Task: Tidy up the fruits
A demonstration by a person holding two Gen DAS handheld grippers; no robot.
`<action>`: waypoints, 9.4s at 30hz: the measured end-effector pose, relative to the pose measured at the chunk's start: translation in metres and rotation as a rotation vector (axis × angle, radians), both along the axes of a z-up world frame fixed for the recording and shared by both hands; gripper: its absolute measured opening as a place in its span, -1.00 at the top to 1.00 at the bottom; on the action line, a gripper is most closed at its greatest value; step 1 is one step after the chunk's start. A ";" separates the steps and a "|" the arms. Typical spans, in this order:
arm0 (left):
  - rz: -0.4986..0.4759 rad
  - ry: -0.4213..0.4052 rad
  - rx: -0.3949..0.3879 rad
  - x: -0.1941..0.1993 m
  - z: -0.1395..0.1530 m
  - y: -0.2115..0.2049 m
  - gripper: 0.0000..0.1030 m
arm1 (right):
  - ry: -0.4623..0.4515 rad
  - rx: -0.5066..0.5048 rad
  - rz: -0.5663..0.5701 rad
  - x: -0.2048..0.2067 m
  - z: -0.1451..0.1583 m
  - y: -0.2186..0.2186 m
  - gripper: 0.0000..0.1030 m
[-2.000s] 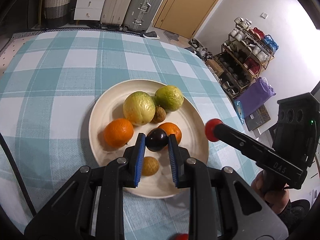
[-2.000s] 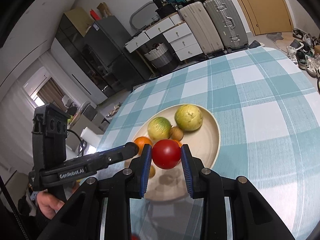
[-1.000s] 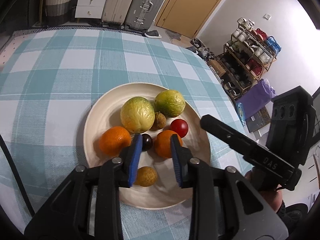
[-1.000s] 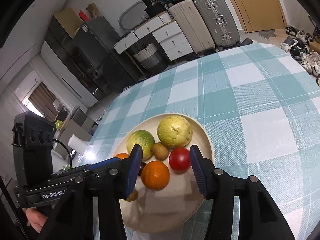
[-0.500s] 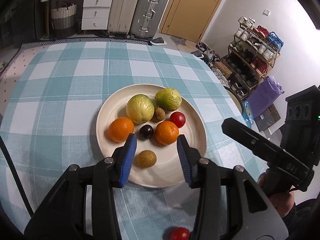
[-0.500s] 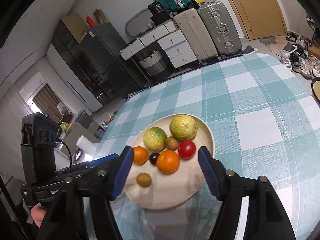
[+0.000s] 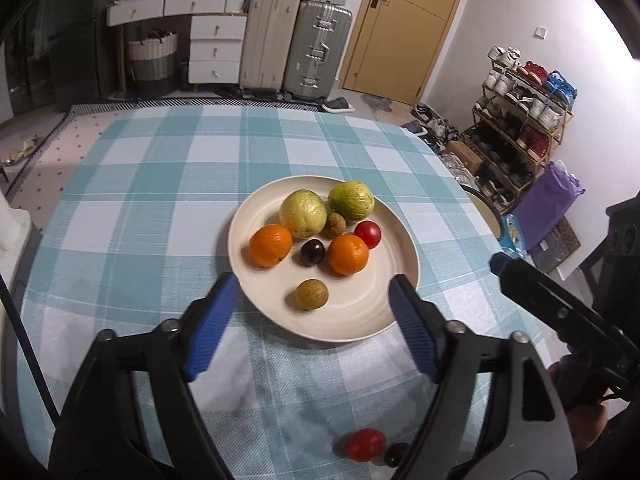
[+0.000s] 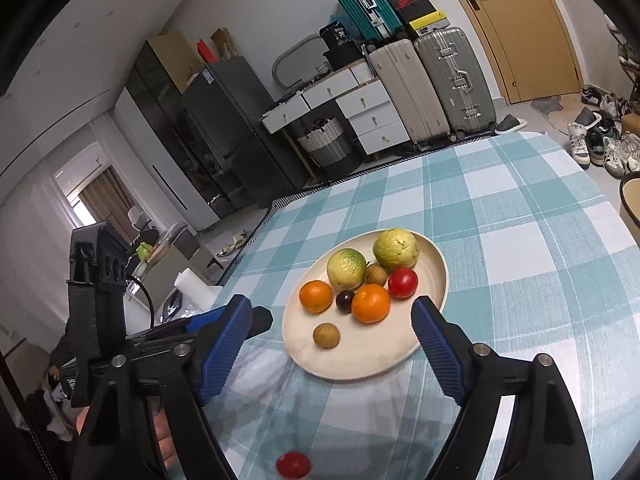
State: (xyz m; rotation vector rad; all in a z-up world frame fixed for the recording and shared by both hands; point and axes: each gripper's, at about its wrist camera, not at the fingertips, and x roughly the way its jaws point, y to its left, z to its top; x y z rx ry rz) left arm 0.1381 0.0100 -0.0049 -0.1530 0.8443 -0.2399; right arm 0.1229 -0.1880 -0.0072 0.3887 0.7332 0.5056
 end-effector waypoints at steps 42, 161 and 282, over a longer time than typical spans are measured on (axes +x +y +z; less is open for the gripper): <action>-0.077 0.172 -0.072 -0.084 -0.081 0.001 -0.97 | 0.023 -0.108 -0.020 -0.105 -0.036 -0.005 -0.99; -0.186 0.193 -0.168 0.058 -0.056 -0.032 0.52 | 0.128 0.004 0.082 0.027 -0.044 0.000 0.49; 0.210 -0.508 0.173 -0.089 -0.031 0.026 -0.98 | -0.434 -0.398 -0.169 -0.072 -0.021 -0.006 -0.99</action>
